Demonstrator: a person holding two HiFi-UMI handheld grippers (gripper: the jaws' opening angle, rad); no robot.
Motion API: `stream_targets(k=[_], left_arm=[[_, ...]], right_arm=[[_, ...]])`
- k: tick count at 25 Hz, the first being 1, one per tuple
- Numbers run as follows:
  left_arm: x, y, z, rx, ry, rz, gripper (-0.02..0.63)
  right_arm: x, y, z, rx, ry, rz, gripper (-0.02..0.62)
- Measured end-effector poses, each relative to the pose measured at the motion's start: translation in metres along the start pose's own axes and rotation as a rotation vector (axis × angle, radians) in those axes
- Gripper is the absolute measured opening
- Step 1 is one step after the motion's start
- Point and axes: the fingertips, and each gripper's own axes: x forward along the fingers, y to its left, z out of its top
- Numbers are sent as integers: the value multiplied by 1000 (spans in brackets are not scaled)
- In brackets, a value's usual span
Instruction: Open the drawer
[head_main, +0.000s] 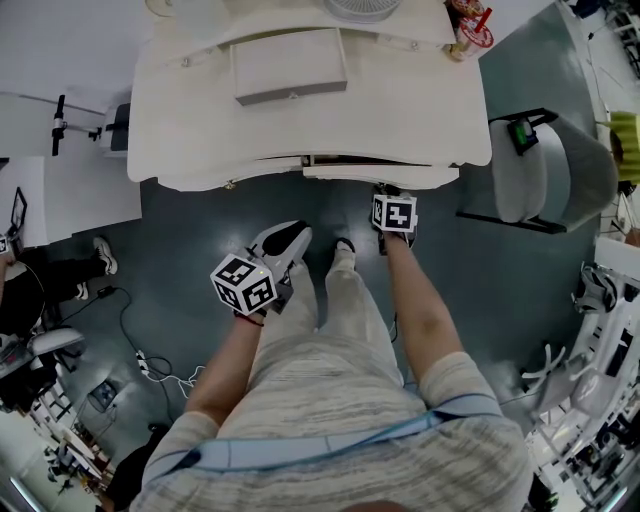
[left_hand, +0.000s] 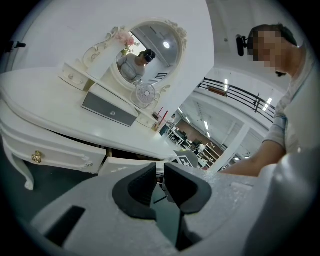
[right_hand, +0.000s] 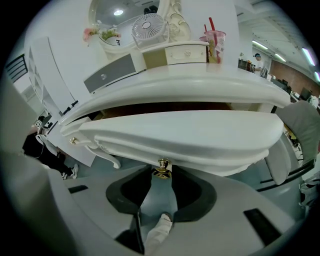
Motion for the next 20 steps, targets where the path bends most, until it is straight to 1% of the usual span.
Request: stream_targets(k=[20], left_arm=[[1, -13, 5, 37, 13, -43, 61]], right_arm=[[-36, 11, -69, 15, 50, 2, 124]])
